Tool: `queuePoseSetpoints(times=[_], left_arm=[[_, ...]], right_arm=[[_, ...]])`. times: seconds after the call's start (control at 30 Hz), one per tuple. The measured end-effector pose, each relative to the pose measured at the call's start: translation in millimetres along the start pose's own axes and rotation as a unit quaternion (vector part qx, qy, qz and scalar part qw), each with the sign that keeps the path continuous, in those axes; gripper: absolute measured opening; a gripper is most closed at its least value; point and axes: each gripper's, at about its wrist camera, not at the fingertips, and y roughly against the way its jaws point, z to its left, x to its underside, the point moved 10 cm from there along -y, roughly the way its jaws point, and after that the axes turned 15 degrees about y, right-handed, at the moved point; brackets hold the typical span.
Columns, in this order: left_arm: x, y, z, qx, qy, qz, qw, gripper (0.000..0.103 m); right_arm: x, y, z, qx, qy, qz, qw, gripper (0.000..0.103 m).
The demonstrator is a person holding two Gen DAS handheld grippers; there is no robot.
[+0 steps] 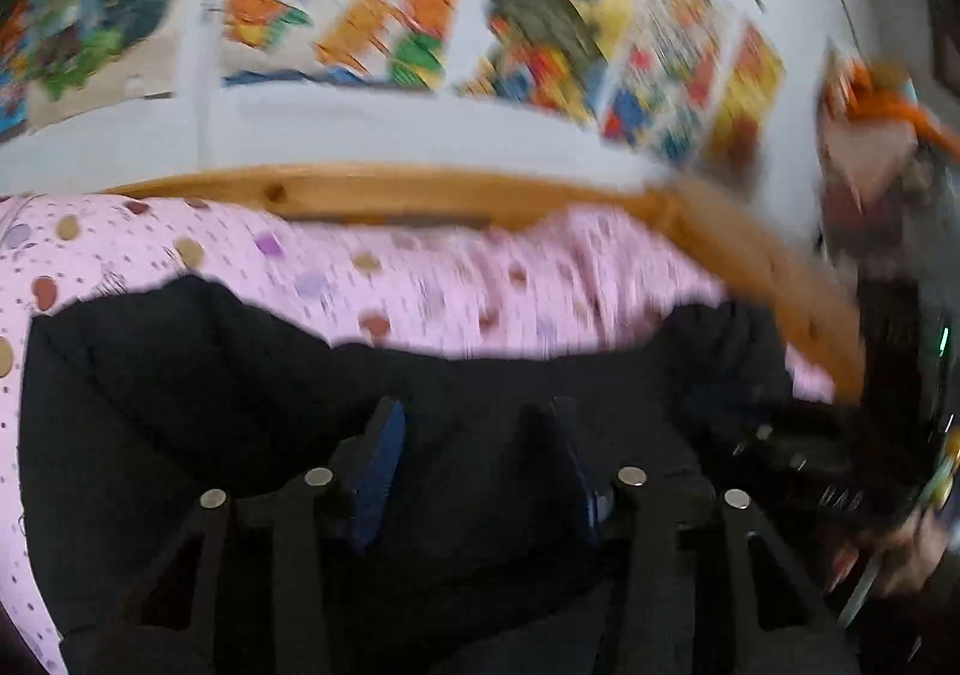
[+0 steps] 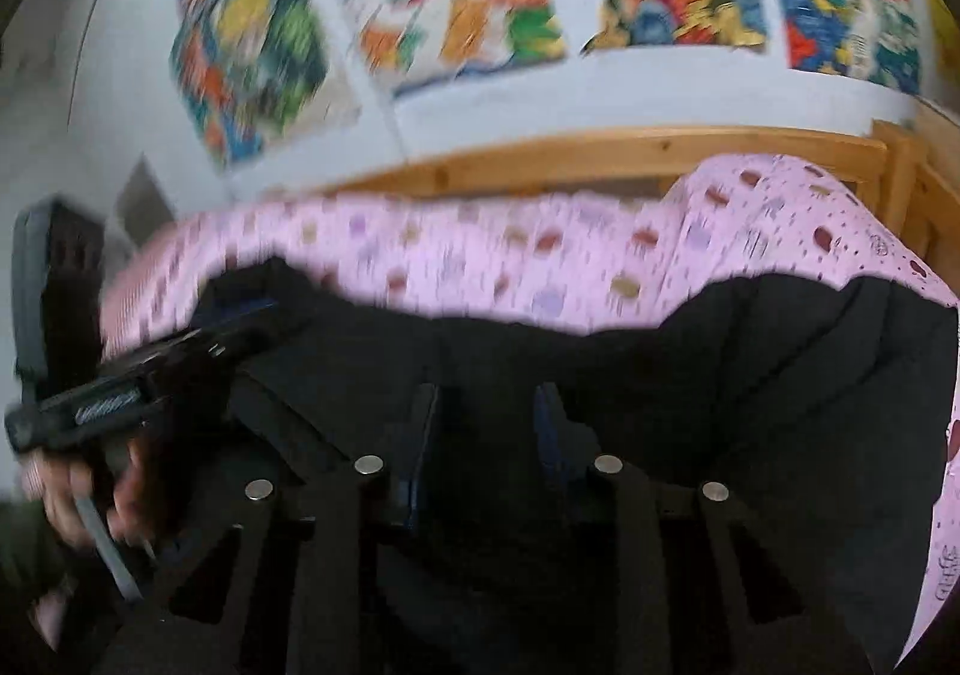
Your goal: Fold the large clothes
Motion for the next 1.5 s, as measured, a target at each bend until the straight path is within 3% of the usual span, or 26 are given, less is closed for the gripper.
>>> queuePoseSetpoints(times=[0.1,0.2,0.33,0.4,0.6,0.93,1.27,1.37,1.5], left_arm=[[18.4,0.7,-3.4,-0.002,-0.06,0.02,0.998,0.044],[34.2,-2.4,-4.5,-0.031,-0.117,0.044,0.9916,0.043],[60.7,-11.0,-9.2,-0.087,-0.227,0.063,0.9678,0.042],[66.0,-19.0,-8.1,-0.105,-0.247,0.063,0.9612,0.042],[62.4,-48.2,1.3,-0.146,-0.259,0.066,0.9523,0.042],[54.2,-80.7,9.1,-0.184,-0.259,0.055,0.9465,0.043],[60.1,-61.2,-2.1,-0.198,-0.275,0.014,0.9406,0.043],[58.2,-48.1,-4.6,-0.2,-0.271,0.001,0.9416,0.049],[50.5,-30.5,-1.4,-0.219,-0.249,-0.018,0.9431,0.078]], right_arm=[[16.4,-4.9,7.3,-0.003,0.044,0.049,0.998,0.028],[24.0,-12.4,5.1,-0.01,0.059,0.079,0.995,0.028],[38.5,-20.7,2.0,-0.022,0.085,0.118,0.989,0.028],[42.1,-27.9,1.5,-0.015,0.094,0.124,0.988,0.028],[44.8,-53.4,-3.9,0.011,0.101,0.135,0.986,0.028],[40.4,-76.4,-12.1,0.043,0.105,0.132,0.985,0.027],[42.8,-47.4,6.4,0.066,0.122,0.097,0.986,0.027],[45.2,-33.4,14.7,0.07,0.121,0.082,0.987,0.028],[47.8,-6.6,23.1,0.097,0.132,0.062,0.985,0.034]])
